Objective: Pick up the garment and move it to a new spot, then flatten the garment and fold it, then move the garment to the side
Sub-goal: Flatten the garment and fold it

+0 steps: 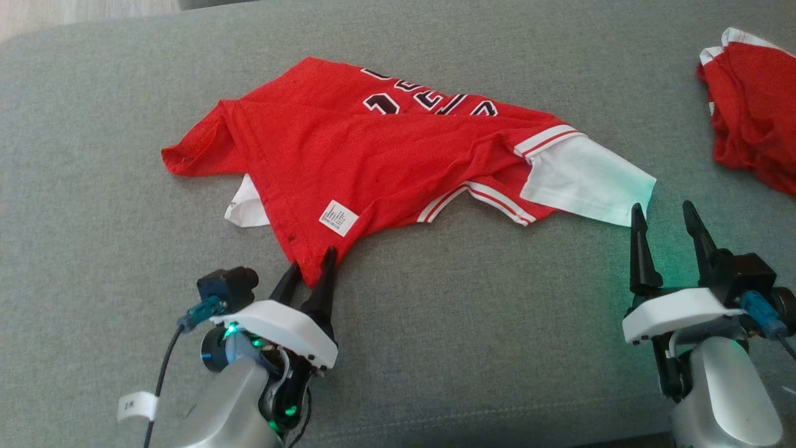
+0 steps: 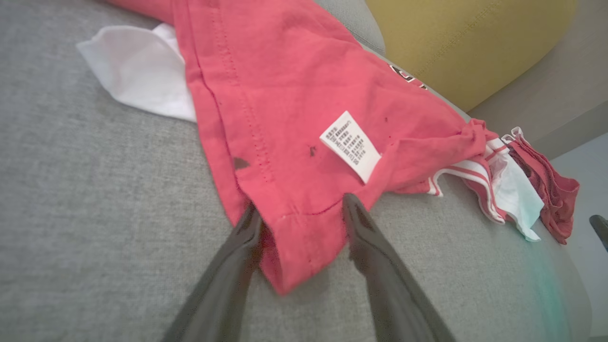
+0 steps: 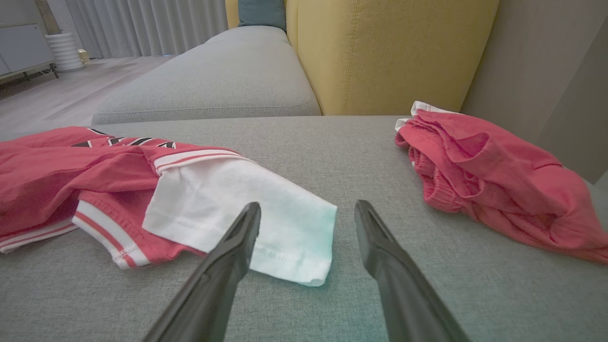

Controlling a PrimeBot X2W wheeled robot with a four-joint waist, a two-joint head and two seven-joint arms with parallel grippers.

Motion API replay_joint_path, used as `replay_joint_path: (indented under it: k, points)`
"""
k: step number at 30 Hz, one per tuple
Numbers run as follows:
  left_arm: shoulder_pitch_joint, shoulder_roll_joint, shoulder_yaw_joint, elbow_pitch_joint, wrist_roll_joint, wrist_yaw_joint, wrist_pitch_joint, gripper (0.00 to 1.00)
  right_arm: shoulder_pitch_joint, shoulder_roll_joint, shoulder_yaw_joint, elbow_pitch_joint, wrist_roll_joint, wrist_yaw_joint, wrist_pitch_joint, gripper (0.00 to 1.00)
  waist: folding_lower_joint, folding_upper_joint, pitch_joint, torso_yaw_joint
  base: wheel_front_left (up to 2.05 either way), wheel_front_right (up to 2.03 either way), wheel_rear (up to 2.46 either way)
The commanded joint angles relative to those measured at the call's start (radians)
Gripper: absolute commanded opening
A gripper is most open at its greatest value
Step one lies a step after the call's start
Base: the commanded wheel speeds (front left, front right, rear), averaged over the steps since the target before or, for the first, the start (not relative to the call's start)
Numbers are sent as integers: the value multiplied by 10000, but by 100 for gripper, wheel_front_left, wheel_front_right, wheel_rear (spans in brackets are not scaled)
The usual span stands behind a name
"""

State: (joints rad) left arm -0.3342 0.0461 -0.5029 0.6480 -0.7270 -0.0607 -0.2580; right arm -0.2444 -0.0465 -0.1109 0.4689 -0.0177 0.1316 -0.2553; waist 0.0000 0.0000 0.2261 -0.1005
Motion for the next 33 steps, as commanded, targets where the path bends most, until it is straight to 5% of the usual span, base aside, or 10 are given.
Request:
replay_joint_path:
  k: [1,2,26,27,30,33]
  points:
    - [-140,41,315,-112,26,-70,-38,27,-354,-37,178,-298,37,-9,-65,100,0,0,11,20,0,0,0]
    - [-145,41,343,-156,73,-79,-38,0,-357,-37,176,-292,42,-9,-65,100,0,0,17,26,0,0,0]
    - [337,41,1583,-1435,1387,9,-38,0,-1547,-37,-887,2346,-149,-9,-65,100,0,0,435,488,0,0,0]
    - [326,41,1584,-1453,1387,2,-38,0,-1626,-37,-898,2523,-226,-9,-65,91,0,0,460,504,0,0,0]
    - [287,41,1557,-1469,1396,-10,-38,0,-1826,-37,-1024,3104,-462,-9,-65,0,0,0,531,543,0,0,0]
    - [199,41,1612,-1482,1405,-30,-38,0,-2019,-37,-1054,3481,-425,-9,-65,0,0,0,595,568,0,0,0]
